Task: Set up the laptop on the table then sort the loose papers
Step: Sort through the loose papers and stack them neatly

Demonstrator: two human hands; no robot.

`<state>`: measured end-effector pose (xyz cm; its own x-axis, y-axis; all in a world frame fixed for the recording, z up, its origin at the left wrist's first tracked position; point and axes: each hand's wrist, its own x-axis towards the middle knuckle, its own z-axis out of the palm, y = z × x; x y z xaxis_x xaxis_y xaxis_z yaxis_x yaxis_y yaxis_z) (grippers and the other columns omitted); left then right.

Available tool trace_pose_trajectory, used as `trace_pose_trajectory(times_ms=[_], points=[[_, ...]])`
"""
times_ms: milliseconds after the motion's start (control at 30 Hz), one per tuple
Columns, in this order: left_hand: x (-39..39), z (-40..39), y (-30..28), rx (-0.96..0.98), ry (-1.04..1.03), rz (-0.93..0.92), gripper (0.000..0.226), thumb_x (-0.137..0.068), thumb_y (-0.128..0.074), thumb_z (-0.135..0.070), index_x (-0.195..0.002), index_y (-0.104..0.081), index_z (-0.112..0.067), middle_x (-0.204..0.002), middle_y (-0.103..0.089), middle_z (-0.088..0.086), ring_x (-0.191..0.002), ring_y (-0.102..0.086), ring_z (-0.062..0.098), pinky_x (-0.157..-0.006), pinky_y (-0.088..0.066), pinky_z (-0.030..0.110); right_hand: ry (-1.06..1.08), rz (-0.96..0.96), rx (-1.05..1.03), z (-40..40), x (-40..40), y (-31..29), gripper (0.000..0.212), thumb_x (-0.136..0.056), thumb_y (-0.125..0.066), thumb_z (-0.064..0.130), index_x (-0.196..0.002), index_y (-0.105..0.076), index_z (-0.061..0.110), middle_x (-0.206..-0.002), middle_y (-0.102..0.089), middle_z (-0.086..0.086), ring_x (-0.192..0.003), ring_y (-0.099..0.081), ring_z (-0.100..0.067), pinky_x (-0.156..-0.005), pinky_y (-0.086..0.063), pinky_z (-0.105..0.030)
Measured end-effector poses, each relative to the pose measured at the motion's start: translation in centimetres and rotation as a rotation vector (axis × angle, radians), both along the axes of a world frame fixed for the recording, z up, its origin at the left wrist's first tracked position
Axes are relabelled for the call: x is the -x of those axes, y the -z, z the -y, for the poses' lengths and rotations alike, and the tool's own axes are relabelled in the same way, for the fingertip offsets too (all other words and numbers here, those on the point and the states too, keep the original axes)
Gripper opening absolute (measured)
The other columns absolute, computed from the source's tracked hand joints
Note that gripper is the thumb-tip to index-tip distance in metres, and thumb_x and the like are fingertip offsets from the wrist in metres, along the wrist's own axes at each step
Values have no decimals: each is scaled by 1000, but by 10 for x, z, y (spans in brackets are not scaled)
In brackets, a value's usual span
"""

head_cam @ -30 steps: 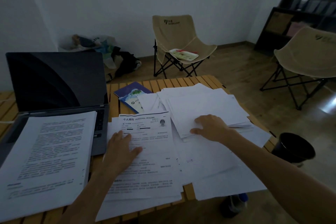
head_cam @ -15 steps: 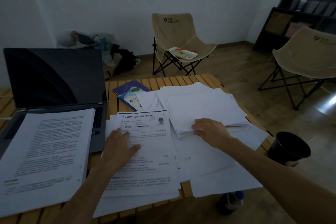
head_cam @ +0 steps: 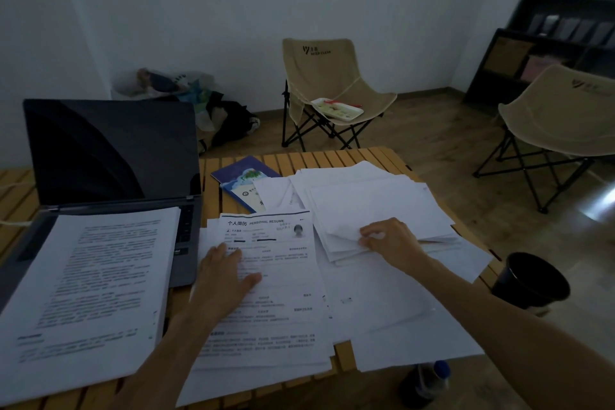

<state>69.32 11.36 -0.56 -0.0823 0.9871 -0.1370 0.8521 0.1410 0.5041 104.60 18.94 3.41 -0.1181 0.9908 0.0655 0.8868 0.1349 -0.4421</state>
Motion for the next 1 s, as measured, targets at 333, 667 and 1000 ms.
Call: trace_pose_trajectory(times_ms=[333, 667, 1000], points=[[3, 0, 1, -30, 10, -13, 79, -88, -57, -59, -150, -32, -16, -161, -16, 10, -149, -9, 26, -123, -12, 40, 354, -763, -487, 13, -2, -103, 12, -100, -55, 14, -88, -56, 17, -76, -57, 5, -65, -53, -9, -56, -46, -23], [0, 7, -8, -10, 2, -6, 76, -88, -59, -57, -147, -36, -16, -159, -21, 11, -148, -14, 26, -122, -15, 40, 408, -1113, -104, 24, 3, -80, 12, -97, -59, 14, -87, -63, 20, -91, -71, -9, -83, -66, -30, -83, -56, -56], [-57, 27, -99, -17, 5, 818, 43, -85, -62, -57, -112, -68, -24, -105, -73, -3, -99, -69, 19, -89, -55, 44, 404, -1172, 24, 22, 39, -59, 11, -100, -55, 17, -105, -64, 12, -103, -69, -6, -90, -64, -25, -77, -57, -43]])
